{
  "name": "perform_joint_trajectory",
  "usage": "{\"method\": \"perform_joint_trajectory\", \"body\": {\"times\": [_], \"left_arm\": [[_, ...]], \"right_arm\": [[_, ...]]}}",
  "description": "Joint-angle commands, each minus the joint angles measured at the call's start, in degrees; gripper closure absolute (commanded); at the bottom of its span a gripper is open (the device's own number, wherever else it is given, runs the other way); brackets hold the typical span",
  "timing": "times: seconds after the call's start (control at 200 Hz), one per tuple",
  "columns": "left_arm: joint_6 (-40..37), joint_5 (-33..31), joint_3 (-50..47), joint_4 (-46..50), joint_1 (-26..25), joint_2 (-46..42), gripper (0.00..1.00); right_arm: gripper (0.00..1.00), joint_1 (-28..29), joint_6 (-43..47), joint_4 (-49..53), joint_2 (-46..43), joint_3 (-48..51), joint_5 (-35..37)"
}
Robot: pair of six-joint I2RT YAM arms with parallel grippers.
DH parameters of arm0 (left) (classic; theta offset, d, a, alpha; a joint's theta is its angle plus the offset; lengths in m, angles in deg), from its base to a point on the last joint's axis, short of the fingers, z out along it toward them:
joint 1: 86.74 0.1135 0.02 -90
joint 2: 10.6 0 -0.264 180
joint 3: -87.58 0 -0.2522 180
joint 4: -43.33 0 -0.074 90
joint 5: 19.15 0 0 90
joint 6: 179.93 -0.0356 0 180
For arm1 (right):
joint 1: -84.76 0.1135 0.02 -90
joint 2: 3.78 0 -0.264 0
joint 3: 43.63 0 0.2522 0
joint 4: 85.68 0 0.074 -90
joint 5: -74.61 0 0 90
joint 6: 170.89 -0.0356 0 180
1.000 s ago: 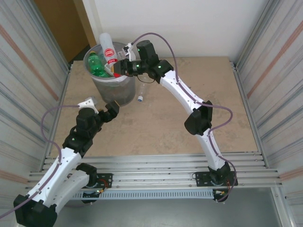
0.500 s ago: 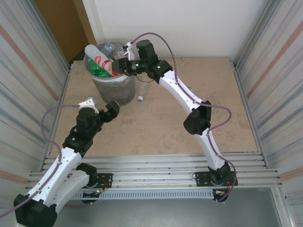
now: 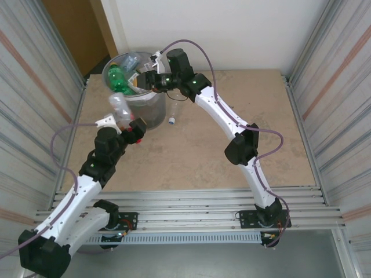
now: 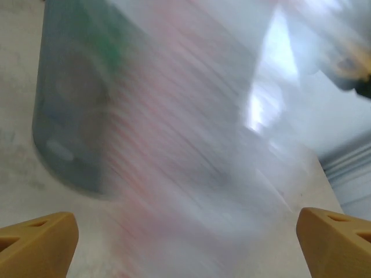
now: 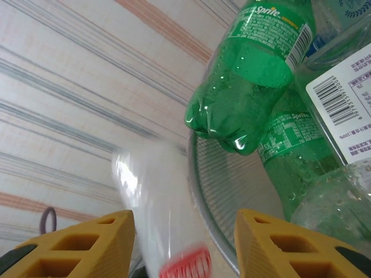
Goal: Put the plastic bottles in the bin
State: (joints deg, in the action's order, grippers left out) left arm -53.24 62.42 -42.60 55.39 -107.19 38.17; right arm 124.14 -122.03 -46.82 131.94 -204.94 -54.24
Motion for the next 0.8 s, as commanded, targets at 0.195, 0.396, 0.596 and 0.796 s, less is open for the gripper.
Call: {"method": "perform_joint_trajectory", "body": {"times": [0.195,0.396,0.596,0.796], "left_arm": [[-2.05,2.99,4.65,-13.84,5.71,13.95,0.41],[-1.60,4.41,4.82,-16.33,5.70,17.63,0.58],[-2.48,4.40,5.21,-15.80,5.65,16.82,0.62],[-2.93,5.32,5.08,-11.79,3.78,11.95,0.77]], "right_arm": [[0.52,-0.09,7.67,9.62,-6.28,5.05,6.85],[0.52,-0.17,11.24,12.21,-10.26,7.83,10.46],[0.52,0.11,11.78,12.94,-11.51,9.13,11.56],[0.51,0.36,13.49,13.28,-14.87,11.68,14.56]]}}
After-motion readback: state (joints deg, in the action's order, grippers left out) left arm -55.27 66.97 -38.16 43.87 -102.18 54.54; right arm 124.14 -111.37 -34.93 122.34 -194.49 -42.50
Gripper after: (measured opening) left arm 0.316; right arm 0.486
